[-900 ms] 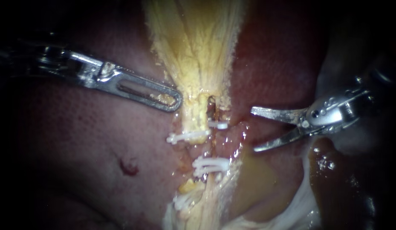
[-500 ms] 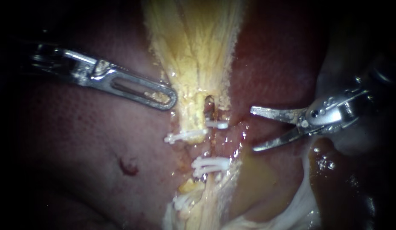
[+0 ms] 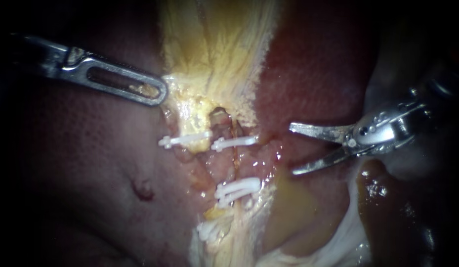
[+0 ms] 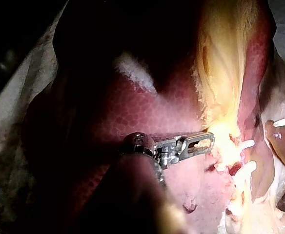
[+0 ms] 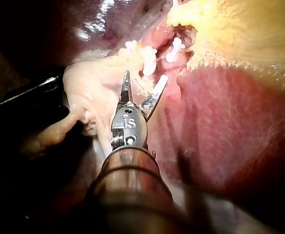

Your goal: Go to the cutting position right tube

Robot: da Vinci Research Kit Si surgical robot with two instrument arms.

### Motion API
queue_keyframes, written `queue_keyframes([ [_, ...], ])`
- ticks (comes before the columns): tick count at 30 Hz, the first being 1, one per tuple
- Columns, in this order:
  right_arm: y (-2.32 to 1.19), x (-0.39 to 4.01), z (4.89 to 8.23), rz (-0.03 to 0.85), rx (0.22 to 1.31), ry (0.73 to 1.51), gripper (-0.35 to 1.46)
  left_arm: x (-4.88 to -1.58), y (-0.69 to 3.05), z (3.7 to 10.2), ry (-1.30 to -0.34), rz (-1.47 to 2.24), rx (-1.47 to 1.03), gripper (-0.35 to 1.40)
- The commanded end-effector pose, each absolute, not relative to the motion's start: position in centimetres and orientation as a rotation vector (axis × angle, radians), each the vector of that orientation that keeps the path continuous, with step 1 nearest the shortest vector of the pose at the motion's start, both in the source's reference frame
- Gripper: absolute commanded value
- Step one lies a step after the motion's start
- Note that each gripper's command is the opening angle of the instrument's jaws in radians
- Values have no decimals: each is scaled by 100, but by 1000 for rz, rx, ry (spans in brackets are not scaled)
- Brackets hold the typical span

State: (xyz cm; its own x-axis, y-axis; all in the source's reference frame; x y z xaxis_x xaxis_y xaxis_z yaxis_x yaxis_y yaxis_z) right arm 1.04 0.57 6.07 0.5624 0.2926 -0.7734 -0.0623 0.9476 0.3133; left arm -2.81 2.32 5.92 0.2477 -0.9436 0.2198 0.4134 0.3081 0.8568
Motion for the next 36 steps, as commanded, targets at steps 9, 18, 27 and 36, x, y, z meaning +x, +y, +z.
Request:
queue_keyframes([
  [9,49,113,613,218,431,939,145,-281,232,592,-855,-1058,763,-35],
  [18,30,121,631,213,533,842,145,-281,232,592,-855,-1058,763,-35],
  [27,9,136,666,209,582,839,145,-280,232,592,-855,-1058,764,-35],
  [36,12,140,699,219,598,833,145,-280,232,593,-855,-1058,764,-35],
])
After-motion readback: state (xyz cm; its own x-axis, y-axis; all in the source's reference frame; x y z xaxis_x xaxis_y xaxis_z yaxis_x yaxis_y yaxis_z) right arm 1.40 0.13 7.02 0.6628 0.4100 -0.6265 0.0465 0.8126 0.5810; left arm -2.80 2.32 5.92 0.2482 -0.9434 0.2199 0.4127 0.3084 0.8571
